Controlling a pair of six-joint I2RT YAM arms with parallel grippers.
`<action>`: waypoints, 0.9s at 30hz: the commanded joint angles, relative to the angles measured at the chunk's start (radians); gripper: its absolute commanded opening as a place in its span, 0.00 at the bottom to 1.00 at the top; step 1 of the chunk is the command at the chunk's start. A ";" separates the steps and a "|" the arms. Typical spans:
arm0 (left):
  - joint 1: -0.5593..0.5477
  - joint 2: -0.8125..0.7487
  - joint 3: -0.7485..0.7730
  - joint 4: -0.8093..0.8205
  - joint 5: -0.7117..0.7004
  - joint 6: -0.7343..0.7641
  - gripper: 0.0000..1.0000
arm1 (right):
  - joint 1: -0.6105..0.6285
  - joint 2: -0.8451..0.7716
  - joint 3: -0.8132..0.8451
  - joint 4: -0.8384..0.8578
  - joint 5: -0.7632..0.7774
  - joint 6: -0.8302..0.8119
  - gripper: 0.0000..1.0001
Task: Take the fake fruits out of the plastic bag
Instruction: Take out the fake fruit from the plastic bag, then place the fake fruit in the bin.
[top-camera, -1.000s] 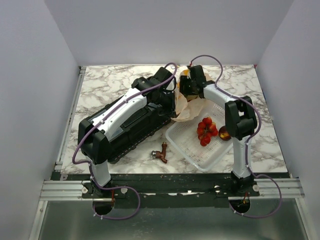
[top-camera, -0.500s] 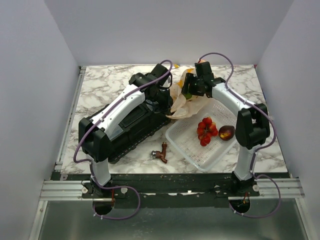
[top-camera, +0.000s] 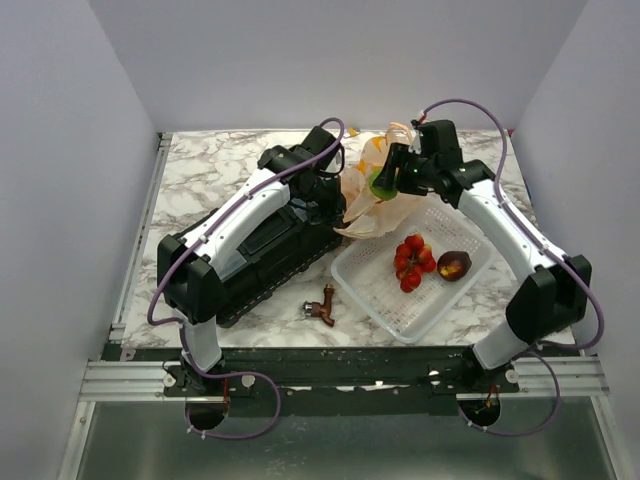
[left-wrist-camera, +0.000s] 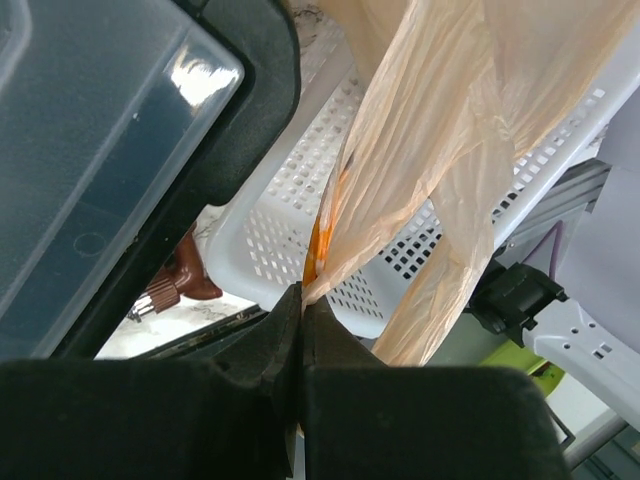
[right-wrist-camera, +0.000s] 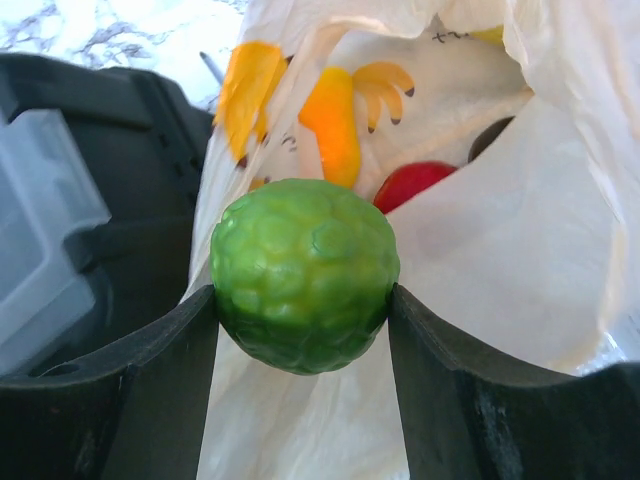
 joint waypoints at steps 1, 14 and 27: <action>0.004 -0.044 -0.037 0.065 0.024 -0.013 0.00 | -0.003 -0.147 -0.043 -0.092 -0.034 -0.015 0.02; 0.007 -0.059 -0.059 0.070 0.019 -0.008 0.00 | -0.002 -0.584 -0.272 -0.385 0.222 0.079 0.01; 0.007 -0.066 -0.052 0.049 0.020 -0.024 0.00 | -0.002 -0.662 -0.510 -0.499 0.256 0.206 0.01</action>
